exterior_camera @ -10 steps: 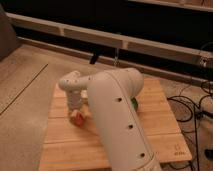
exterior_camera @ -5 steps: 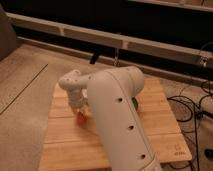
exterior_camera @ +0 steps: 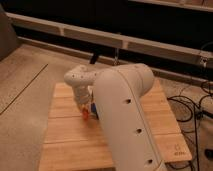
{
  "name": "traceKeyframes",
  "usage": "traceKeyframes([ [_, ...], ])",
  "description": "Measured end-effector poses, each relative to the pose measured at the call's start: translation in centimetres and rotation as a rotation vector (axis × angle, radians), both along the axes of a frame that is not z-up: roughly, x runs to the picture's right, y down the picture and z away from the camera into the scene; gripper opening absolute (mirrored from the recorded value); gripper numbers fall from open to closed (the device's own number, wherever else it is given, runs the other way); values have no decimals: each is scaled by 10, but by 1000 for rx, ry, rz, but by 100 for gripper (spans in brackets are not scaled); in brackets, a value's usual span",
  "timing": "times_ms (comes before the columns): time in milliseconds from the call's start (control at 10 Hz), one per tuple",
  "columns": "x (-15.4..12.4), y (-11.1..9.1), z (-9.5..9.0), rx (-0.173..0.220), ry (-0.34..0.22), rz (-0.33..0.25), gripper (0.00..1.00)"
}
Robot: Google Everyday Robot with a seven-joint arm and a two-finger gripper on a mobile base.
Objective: Place the pepper on the white sponge
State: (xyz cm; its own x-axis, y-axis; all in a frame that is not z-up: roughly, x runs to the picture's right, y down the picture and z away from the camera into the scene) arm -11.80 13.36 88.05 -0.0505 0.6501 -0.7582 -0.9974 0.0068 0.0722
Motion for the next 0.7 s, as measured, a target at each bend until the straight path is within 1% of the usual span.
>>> traceKeyframes([
  [300, 19, 1, 13, -26, 12, -5, 0],
  [500, 28, -2, 22, -38, 26, -34, 0],
  [600, 34, -5, 23, -39, 38, -49, 0],
  [700, 41, -14, 22, -32, 56, -71, 0],
])
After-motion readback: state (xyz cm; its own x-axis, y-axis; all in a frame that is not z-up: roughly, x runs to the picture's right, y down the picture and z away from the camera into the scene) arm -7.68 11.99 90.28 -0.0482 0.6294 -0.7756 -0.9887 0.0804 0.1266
